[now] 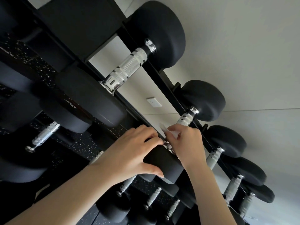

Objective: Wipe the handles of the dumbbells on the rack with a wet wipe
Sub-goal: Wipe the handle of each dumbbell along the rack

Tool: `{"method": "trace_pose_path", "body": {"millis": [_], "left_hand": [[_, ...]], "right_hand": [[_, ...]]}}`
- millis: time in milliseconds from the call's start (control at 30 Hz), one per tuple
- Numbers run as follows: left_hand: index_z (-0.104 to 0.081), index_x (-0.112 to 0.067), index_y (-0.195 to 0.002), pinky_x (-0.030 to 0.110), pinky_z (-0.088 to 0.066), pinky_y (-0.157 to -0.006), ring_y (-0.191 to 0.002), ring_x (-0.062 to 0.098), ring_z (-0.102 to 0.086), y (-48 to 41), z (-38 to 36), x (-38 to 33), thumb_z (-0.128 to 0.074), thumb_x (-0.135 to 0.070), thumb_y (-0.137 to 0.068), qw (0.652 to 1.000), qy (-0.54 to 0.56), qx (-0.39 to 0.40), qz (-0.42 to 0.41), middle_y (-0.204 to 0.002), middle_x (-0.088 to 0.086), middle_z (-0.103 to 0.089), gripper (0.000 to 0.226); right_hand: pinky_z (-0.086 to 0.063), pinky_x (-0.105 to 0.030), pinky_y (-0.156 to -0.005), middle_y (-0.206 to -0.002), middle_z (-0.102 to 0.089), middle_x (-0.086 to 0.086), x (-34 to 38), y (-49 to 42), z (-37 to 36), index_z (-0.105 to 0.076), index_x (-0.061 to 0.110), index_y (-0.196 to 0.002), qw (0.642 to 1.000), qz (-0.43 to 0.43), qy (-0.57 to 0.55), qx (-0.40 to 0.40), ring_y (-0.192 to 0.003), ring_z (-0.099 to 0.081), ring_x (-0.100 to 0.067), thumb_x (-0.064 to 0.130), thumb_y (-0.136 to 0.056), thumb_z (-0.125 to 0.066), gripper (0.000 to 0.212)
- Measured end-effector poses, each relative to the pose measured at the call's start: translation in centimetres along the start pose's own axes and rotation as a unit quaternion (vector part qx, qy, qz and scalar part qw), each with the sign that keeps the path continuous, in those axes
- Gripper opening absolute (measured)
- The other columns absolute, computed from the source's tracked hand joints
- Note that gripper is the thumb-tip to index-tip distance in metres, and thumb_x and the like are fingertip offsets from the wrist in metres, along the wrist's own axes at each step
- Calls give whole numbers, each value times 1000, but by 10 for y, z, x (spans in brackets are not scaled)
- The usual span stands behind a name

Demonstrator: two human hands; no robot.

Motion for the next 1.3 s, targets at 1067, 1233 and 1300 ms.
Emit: {"method": "trace_pose_path", "body": {"millis": [1067,1233,1300], "left_hand": [[-57,-19,-114,37,-52,-81,-103,14,-51,1,1,0,-54,-70,-74,1000,-11,28,6,-111,-7,-51,65],[-57,-20,-114,30,-50,-84,-103,12,-50,0,4,-3,-51,-71,-75,997,-54,50,-6,-111,-8,-50,65],[-57,-20,-112,26,-46,-83,-102,9,-48,-4,7,-6,-50,-72,-74,995,-83,63,-11,-109,-9,-50,65]], "right_hand": [[-37,-14,-54,-78,-57,-3,-31,-21,7,-56,1,-92,952,-57,-109,-282,-64,-53,-15,18,-93,-56,17],[-32,-14,-47,-61,-47,7,-44,-14,7,-52,5,-92,945,-123,-208,-219,-50,-41,-3,16,-94,-53,11],[-32,-16,-47,-57,-42,6,-44,-3,12,-51,7,-90,935,-129,-247,-219,-49,-40,-4,16,-94,-53,10]]}}
Point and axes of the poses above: each hand's wrist, its own y-axis away from the middle knuckle, its own z-axis out of the back of the hand, x = y × z, the point moved 3 cm from there along -y, towards the middle knuckle
